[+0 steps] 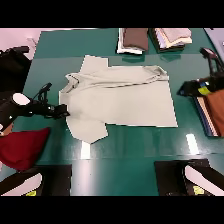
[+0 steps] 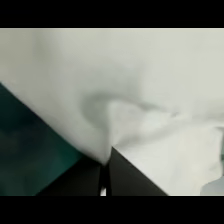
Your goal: Fold the shirts.
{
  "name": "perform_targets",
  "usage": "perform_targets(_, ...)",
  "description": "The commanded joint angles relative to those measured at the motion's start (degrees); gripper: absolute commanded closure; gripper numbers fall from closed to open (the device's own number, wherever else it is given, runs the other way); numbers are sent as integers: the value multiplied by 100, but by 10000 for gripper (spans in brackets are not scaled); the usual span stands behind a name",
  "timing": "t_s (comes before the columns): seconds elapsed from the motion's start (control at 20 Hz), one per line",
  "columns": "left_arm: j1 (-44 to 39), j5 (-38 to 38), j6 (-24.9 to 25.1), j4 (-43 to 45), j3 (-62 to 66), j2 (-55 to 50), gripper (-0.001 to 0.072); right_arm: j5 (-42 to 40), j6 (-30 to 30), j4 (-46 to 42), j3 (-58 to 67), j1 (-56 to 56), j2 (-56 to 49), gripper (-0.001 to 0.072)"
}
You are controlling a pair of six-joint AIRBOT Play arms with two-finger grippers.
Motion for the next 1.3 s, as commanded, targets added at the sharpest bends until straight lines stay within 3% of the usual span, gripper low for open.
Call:
perform_targets(0.0,-28,-70,42,0,317,293,684,348,-317,13,-1182,-1355,280,260)
perform_targets(0.1,-28,-66,42,0,337,356,684,267,-542,92,-1943,-2111,227,260)
perform_targets(0.25,-28,-76,39,0,337,356,683,-37,-1005,911,-2623,-2695,-90,262)
perform_targets(0.45,-28,-160,37,-2,337,356,684,-603,-1040,1694,-2809,-2424,-634,263)
perform_targets(0.6,-28,-199,37,-2,337,356,684,-881,-1034,1812,-2634,-1746,-1012,269)
perform_targets(0.8,-28,-275,37,-2,337,358,684,-940,-1038,1762,-2249,-743,-1362,476)
perform_targets(0.85,-28,-323,37,4,339,382,684,-938,-1040,1751,-2129,-527,-1357,621)
perform_targets(0.9,-28,-376,37,20,374,431,684,-925,-1038,1759,-1991,-361,-1311,692)
perform_targets(1.05,-28,-514,-4,302,866,966,685,-817,-1038,1762,-1266,-50,-732,692)
perform_targets(1.25,-28,-658,-13,616,2697,1923,684,-793,-1038,1762,667,-83,378,692)
